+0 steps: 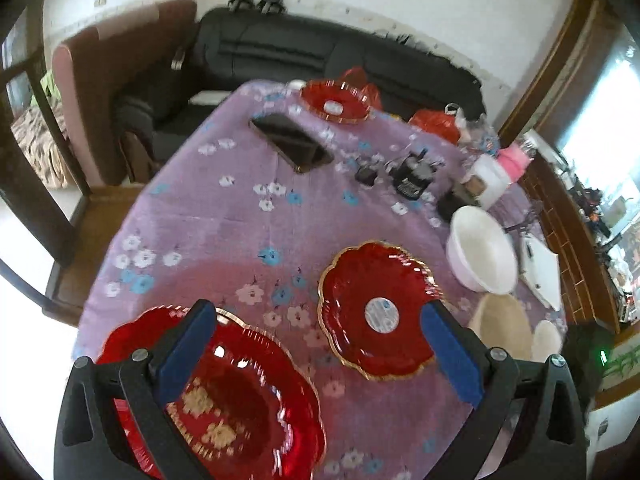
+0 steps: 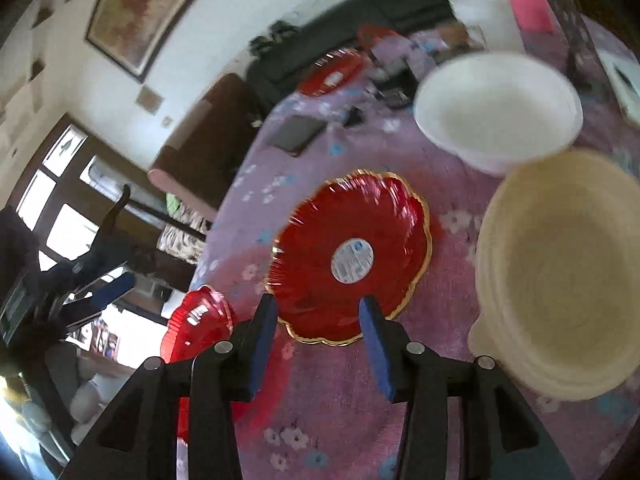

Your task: Organize plates and bowls

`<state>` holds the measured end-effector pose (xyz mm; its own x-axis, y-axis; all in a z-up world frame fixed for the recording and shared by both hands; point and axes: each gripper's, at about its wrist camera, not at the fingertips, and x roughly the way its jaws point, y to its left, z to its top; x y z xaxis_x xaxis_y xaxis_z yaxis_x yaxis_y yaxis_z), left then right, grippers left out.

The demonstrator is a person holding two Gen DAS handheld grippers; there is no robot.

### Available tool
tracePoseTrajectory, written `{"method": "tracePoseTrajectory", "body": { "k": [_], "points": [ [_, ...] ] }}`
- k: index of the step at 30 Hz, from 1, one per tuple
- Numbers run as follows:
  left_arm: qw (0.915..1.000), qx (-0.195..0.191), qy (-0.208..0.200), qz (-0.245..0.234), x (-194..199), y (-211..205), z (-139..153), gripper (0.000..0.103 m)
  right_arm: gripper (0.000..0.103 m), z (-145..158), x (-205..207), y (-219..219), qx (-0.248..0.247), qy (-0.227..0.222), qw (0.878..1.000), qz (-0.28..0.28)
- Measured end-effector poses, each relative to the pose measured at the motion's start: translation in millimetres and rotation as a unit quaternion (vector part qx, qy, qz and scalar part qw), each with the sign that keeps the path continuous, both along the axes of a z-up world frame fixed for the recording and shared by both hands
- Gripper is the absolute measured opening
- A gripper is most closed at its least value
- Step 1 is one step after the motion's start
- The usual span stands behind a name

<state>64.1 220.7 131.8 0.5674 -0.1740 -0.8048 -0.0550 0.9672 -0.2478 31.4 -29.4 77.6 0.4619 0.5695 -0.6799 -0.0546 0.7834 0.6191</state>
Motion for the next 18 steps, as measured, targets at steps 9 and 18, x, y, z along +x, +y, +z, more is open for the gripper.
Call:
{"method": "tracePoseTrajectory", "body": {
  "k": [9, 18],
  "points": [
    [0.9986, -0.001, 0.053, -0.002, 69.5, -14.7, -48.2, 0.102, 0.047, -19.7, -0.9, 4.3, -0.047, 0.009, 0.998, -0.030],
    [0.9942, -0.017, 0.106, 0.004, 111.7, -25.9, -93.4, 0.102, 0.048, -48.6, 17.5, -7.0, -0.030, 0.028, 0.998, -0.058]
  ]
}}
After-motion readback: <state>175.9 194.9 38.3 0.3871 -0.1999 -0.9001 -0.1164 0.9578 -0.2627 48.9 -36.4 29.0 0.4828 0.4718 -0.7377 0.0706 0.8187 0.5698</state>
